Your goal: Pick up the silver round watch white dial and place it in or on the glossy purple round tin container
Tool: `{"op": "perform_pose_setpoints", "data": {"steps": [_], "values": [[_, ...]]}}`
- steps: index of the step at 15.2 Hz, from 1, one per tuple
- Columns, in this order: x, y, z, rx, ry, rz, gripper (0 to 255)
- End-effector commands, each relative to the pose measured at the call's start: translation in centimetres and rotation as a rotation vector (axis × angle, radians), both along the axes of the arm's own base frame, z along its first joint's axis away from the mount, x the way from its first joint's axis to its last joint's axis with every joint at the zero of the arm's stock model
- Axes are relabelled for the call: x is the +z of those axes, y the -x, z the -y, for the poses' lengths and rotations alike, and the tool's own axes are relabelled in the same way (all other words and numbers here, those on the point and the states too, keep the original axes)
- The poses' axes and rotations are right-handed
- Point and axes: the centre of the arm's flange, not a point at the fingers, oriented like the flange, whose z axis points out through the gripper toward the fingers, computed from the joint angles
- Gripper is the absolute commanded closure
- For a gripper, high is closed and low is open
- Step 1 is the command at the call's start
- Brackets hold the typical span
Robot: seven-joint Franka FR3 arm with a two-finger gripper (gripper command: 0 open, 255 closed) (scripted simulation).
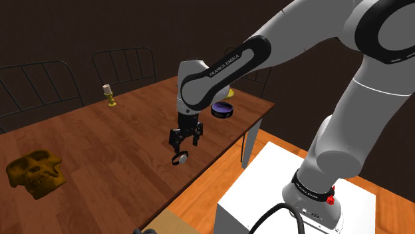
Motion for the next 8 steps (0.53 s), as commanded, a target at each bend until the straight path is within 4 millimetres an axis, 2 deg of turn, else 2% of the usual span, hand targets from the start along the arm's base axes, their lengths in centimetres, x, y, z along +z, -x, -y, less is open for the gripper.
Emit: {"op": "perform_pose_setpoints", "data": {"steps": [1,5,6,8], "values": [[-0.12,0.0,-0.06,0.0,0.0,0.0,0],[-0.12,0.0,-0.06,0.0,0.0,0.0,0],[-0.12,0.0,-0.06,0.0,0.0,0.0,255],[-0.12,0.0,-0.06,0.0,0.0,0.0,255]]}}
